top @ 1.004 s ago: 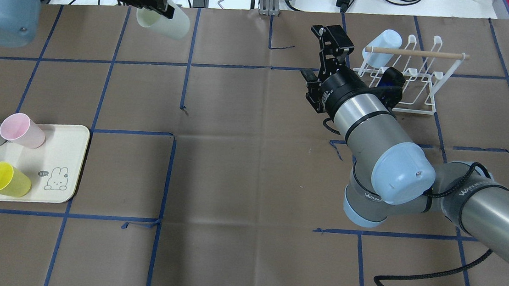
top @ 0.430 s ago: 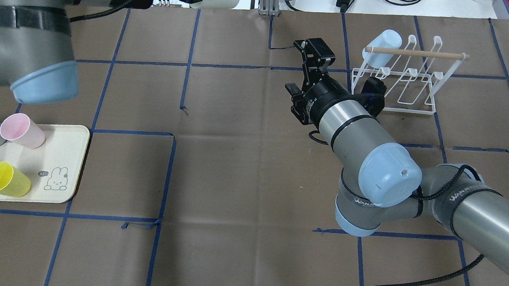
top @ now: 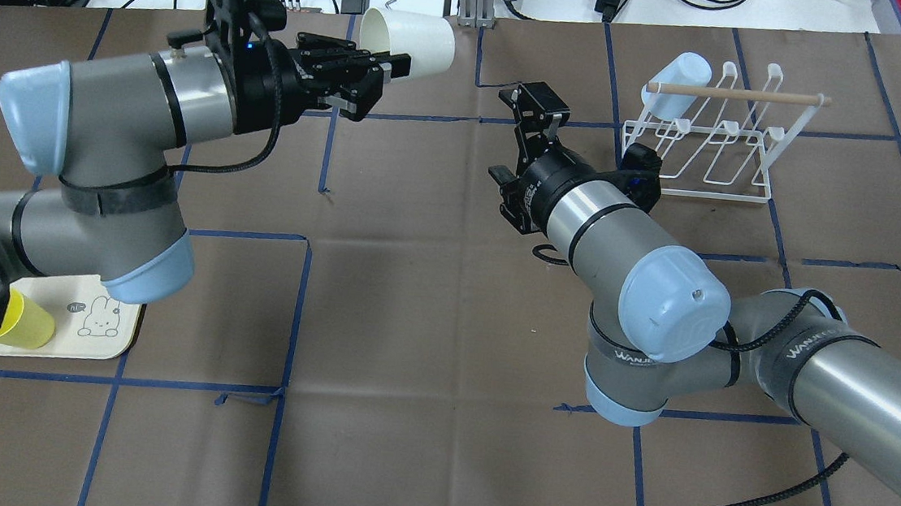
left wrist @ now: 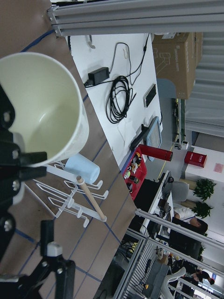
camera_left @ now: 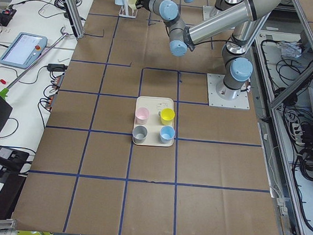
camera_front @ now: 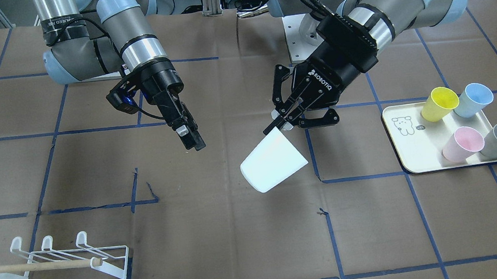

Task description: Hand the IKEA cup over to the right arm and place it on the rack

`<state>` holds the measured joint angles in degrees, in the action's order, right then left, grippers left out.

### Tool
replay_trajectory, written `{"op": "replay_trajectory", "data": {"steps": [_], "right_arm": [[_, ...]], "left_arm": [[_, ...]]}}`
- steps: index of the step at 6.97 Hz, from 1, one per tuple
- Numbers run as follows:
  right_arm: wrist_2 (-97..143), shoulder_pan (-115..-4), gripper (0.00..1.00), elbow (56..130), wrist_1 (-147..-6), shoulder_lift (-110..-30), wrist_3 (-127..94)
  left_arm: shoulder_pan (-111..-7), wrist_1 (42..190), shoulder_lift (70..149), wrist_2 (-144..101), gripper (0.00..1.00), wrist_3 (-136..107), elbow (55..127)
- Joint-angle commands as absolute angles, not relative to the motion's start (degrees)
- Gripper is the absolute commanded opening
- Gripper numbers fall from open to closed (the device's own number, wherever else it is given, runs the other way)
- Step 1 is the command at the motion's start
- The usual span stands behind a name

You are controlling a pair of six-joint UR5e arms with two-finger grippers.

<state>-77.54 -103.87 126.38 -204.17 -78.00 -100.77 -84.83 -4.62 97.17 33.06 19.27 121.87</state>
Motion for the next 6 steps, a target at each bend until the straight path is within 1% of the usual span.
{"op": "replay_trajectory", "data": {"steps": [1, 2, 6], "right_arm": [[-77.8, -104.2, 1.00, 125.3, -203.4, -78.5, -100.8], [-77.7, -104.3, 1.00, 125.2, -201.0, -78.8, -100.8], [-77.8, -104.6, 1.00, 124.0, -200.7, -80.0, -101.1]], "left_arm": [[-85.2, -16.8, 99.7, 30.2, 0.03, 18.6, 127.3], [-84.9, -17.0, 99.6, 25.6, 0.04, 18.5, 128.0], [-85.1, -17.0, 99.3, 26.0, 0.06, 18.4, 128.8]]}}
